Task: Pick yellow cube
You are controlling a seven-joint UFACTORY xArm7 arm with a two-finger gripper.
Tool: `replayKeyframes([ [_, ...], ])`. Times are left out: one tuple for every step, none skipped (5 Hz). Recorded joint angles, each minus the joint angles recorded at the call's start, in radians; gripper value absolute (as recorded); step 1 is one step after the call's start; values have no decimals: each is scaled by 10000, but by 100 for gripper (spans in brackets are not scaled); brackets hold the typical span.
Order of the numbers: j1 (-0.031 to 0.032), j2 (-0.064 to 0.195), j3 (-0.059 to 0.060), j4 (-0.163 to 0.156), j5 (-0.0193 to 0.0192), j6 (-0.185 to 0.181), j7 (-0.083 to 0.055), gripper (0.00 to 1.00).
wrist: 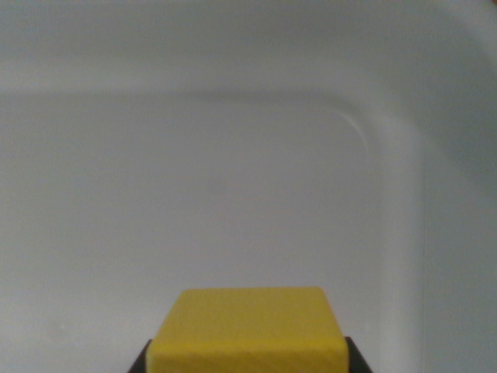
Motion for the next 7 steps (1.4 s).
replayKeyframes([
  [0, 0, 0, 0, 0, 0, 0, 100],
  [4, -117, -10, 145, -22, 261, 16, 100],
  [4, -117, -10, 145, -22, 261, 16, 100],
  [8, -201, -16, 248, -37, 447, 27, 100],
  [8, -201, -16, 248, -37, 447, 27, 100],
  [9, -246, -20, 304, -45, 547, 34, 100],
  [9, -246, -20, 304, -45, 547, 34, 100],
])
